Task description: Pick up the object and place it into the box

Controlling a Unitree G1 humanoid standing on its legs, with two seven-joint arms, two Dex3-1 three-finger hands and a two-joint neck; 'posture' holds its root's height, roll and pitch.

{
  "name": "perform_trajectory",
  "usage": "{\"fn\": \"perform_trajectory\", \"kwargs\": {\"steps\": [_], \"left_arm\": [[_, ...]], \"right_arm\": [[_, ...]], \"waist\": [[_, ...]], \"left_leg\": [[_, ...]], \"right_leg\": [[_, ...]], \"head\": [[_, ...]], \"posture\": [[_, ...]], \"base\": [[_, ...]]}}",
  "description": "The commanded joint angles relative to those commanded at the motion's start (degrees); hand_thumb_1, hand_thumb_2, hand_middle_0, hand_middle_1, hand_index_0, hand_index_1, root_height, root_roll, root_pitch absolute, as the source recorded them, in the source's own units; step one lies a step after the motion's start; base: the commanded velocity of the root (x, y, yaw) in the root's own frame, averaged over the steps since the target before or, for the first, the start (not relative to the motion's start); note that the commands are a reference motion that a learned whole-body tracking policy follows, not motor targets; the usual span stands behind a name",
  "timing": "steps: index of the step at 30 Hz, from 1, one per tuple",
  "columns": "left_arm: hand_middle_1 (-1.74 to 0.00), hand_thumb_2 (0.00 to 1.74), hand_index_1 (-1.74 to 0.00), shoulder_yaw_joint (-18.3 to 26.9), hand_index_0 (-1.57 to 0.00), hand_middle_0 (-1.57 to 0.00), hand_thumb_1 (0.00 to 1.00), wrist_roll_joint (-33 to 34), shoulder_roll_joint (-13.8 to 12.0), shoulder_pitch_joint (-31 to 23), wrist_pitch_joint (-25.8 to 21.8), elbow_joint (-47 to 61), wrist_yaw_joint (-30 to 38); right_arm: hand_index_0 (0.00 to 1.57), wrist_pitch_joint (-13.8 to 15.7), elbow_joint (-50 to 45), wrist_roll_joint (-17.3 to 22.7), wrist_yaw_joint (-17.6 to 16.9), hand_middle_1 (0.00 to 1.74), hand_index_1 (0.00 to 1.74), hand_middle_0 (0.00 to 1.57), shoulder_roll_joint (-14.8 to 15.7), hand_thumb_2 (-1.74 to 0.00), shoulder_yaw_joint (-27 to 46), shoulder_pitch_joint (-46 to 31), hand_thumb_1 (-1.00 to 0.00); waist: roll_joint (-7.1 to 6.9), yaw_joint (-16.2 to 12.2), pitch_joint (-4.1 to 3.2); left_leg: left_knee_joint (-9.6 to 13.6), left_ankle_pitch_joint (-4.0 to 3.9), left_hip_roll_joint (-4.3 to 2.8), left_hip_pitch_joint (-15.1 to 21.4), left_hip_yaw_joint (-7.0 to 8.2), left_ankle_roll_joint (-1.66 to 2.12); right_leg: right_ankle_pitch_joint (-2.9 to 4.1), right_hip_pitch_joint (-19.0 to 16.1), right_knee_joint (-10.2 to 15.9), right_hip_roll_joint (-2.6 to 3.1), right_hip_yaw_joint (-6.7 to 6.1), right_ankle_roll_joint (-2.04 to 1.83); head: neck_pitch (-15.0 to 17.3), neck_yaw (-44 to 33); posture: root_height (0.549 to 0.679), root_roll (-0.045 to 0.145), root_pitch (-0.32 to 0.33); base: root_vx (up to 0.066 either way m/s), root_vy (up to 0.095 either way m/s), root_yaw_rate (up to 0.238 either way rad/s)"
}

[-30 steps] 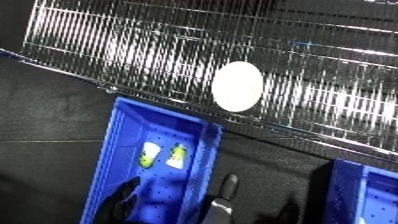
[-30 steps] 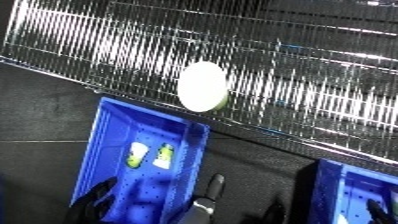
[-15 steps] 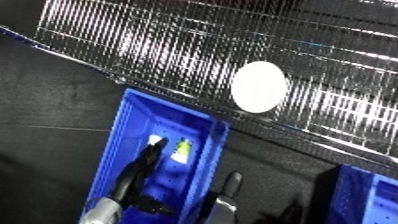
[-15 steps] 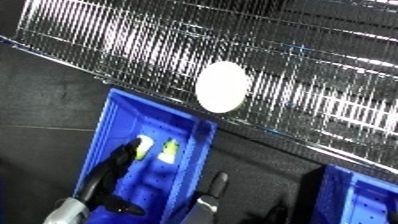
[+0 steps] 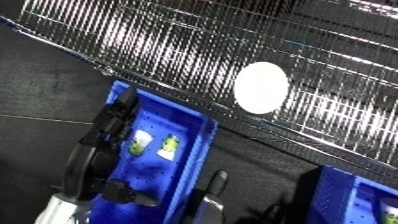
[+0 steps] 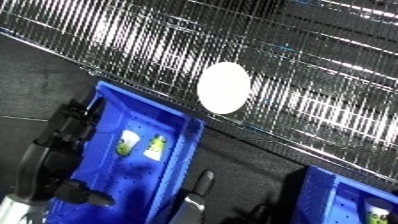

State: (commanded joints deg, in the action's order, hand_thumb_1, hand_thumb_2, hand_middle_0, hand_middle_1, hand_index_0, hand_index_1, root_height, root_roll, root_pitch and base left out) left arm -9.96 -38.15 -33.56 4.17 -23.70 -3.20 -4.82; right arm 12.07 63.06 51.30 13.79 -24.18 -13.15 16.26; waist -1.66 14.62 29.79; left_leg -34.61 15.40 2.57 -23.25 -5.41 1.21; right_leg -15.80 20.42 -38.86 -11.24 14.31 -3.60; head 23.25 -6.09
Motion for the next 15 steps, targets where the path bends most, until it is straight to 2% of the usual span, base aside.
{"fn": "perform_trajectory", "kwargs": {"steps": [5,15], "left_arm": [[0.00,0.00,0.00,-0.96,0.00,0.00,0.00,1.30,0.41,1.49,0.15,-0.07,0.28],[0.00,0.00,0.00,-3.73,0.00,0.00,0.00,2.19,1.70,7.23,0.93,-2.78,2.82]], "right_arm": [[0.00,-0.30,0.86,0.32,0.69,0.00,0.00,0.00,0.30,0.00,0.00,0.16,0.00],[0.00,-1.74,1.53,-0.47,1.92,0.00,0.00,0.00,0.66,0.00,-0.71,0.37,0.00]], "waist": [[-0.60,-0.55,0.00],[-1.41,-3.00,0.00]], "left_leg": [[0.14,0.12,-0.11,0.45,0.18,-0.08],[-1.73,1.21,-0.89,0.12,1.30,-0.62]], "right_leg": [[0.36,-0.43,0.55,0.27,-0.39,-0.17],[0.81,0.61,-0.05,1.41,-2.56,-0.54]], "head": [[-0.18,-0.29],[-0.65,-4.33]], "posture": [[0.651,0.035,0.017],[0.648,0.024,0.012]], "base": [[0.030,-0.008,-0.072],[0.013,0.016,-0.158]]}}
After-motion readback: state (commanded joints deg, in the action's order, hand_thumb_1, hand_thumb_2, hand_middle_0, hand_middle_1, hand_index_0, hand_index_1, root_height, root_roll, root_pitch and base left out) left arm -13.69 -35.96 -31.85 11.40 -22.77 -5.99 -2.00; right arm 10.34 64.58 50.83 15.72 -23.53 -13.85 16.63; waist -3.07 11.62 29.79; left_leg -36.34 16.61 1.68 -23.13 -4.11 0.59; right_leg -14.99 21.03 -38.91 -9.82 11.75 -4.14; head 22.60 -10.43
